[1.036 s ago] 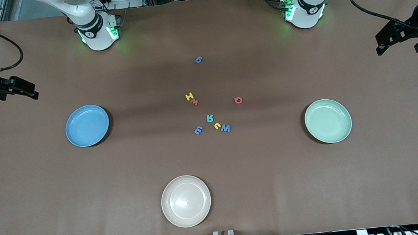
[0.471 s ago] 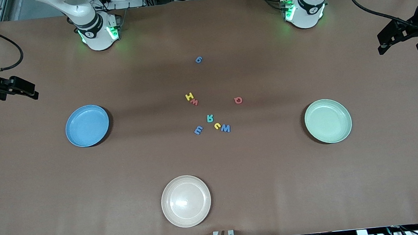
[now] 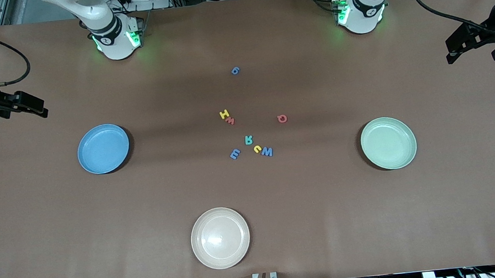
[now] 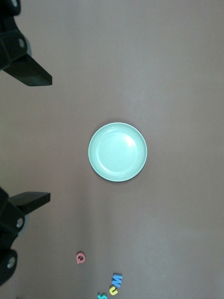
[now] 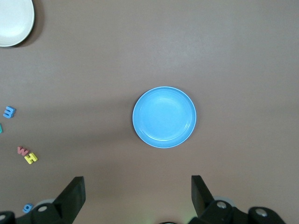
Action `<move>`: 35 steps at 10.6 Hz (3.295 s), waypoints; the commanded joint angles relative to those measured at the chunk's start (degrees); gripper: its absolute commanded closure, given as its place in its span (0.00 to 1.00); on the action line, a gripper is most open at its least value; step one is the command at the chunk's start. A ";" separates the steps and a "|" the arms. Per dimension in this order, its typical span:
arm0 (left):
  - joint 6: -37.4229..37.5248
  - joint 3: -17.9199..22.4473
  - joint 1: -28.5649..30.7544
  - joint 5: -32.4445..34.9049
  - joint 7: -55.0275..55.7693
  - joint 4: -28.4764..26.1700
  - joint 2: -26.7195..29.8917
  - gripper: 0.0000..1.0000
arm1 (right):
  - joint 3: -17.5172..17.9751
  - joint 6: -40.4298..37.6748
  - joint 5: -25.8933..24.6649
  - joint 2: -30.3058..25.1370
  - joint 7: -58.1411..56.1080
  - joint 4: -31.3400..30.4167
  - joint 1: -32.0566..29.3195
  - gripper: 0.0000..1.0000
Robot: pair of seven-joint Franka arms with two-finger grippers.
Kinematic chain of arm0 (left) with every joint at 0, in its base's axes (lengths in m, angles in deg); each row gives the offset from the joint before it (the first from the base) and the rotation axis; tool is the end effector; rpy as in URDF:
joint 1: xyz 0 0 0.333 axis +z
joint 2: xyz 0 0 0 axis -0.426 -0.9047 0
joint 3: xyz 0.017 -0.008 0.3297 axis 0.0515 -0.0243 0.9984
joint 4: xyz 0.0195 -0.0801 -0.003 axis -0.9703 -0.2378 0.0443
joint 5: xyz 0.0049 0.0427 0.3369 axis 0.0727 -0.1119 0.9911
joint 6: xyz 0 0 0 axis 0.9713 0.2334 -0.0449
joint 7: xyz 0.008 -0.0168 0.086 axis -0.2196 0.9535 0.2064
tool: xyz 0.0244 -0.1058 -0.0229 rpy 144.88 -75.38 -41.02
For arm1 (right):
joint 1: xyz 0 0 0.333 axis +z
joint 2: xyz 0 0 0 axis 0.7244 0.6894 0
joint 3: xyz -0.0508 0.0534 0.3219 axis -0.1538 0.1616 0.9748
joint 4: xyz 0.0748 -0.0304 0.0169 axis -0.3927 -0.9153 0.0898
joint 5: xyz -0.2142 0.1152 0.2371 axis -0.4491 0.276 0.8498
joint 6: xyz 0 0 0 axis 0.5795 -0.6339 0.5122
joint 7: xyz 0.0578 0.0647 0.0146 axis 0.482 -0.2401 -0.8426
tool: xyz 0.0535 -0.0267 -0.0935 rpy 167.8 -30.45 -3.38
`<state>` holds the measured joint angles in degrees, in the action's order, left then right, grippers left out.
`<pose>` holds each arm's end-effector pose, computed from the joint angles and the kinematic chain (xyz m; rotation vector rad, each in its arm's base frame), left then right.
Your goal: Sort upper and lower case letters into plates
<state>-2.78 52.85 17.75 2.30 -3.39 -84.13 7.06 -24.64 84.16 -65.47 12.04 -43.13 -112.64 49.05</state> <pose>0.4735 -0.0423 0.6690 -3.1094 0.0827 -0.0730 0.4872 0.0168 0.6159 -3.1221 0.2011 0.1443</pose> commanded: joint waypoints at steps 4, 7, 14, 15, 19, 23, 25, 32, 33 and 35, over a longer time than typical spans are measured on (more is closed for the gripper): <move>0.54 -5.11 -0.62 0.07 1.53 0.19 -2.55 0.00 | 5.47 3.19 0.64 4.09 15.57 -1.36 1.14 0.00; -0.34 -9.16 -0.71 0.16 1.61 0.28 -5.10 0.00 | 8.90 5.13 0.55 8.22 23.49 -1.36 2.20 0.00; -8.24 -25.68 -1.67 0.59 9.42 -2.17 -12.49 0.00 | 11.98 9.52 0.64 15.44 37.93 -1.44 5.19 0.00; -11.30 -25.96 -3.33 0.77 10.05 -5.49 -12.67 0.00 | 11.90 9.61 0.64 15.44 38.01 -2.05 5.62 0.00; -28.87 -26.05 -5.63 0.86 9.88 -21.31 -13.02 0.00 | 12.07 12.16 0.64 14.83 41.26 -7.85 5.80 0.00; -36.63 -25.96 -8.53 2.95 11.11 -24.85 -17.58 0.00 | 18.55 15.39 0.29 13.07 41.27 -13.29 6.59 0.00; -39.00 -26.05 -8.97 7.16 10.93 -25.47 -20.21 0.00 | 22.51 22.42 0.37 12.89 44.93 -18.48 6.68 0.00; -53.33 -27.37 -10.03 20.98 8.22 -29.67 -28.75 0.00 | 29.19 36.59 0.37 13.68 59.61 -28.25 11.51 0.00; -53.51 -27.45 -9.76 21.16 6.21 -30.82 -28.58 0.00 | 30.78 37.73 0.37 13.60 61.64 -29.73 11.86 0.00; -53.60 -27.45 -9.06 21.16 3.03 -32.67 -28.23 0.00 | 33.77 42.46 0.28 13.33 63.75 -33.94 11.95 0.00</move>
<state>-55.25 25.75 7.61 22.01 1.71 -114.53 -22.56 7.38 122.94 -65.33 27.23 18.38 -142.22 61.25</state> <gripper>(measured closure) 0.000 0.000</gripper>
